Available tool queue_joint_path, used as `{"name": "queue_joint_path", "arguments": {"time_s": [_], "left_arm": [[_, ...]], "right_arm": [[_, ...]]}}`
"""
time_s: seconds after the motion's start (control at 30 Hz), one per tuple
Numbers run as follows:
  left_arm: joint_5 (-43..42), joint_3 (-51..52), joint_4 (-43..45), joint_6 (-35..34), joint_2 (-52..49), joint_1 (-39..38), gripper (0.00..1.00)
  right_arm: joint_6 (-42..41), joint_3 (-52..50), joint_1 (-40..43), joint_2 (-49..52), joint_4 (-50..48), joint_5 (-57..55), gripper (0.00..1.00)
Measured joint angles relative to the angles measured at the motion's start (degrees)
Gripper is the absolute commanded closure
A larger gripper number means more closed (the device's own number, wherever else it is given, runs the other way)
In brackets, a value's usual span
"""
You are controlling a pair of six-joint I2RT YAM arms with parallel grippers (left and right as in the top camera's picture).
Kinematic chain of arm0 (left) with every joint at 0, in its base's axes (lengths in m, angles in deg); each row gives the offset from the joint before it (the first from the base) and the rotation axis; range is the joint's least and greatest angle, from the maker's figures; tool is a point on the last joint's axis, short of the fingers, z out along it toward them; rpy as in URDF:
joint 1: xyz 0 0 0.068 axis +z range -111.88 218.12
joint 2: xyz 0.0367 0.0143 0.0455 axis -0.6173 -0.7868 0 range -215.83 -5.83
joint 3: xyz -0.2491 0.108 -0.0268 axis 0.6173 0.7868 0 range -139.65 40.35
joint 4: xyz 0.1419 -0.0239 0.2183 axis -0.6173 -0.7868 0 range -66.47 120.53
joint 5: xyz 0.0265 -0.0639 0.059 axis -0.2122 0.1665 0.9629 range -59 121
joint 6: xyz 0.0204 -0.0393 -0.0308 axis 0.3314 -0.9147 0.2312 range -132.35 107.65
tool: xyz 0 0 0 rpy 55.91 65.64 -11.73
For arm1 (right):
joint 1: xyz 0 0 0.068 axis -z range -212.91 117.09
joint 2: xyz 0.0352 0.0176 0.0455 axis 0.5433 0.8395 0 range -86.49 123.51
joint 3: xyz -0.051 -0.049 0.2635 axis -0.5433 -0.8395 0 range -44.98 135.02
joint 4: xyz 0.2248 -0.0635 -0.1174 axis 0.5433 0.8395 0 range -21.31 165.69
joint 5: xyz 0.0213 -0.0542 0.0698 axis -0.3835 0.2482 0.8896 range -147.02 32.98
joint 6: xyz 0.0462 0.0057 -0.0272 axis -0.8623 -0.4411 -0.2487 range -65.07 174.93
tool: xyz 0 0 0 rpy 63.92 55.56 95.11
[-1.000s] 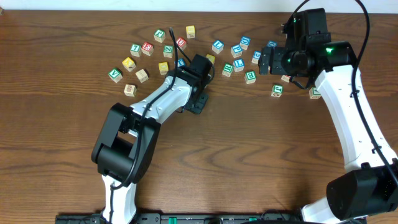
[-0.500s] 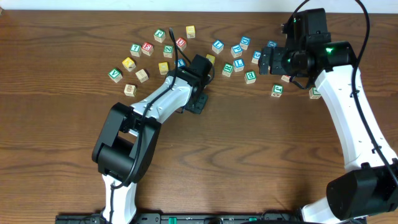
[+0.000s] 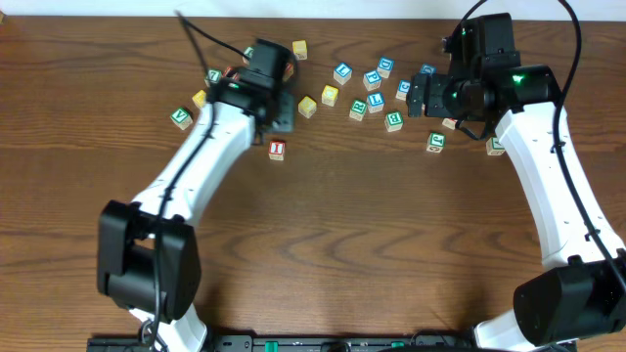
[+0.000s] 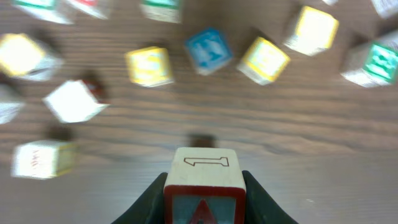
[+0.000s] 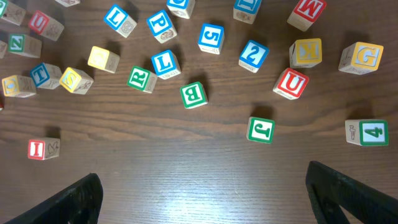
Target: Spell out AI2
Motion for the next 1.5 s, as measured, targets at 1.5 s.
{"name": "queue_joint_path", "arguments": {"time_s": [1.5], "left_arm": [[-1.14,2.49,1.49,-0.87,-13.27,-2.29,0.74]], "right_arm": [[0.00,0.00,-1.11,0.00,0.15,-0.20,0.01]]}}
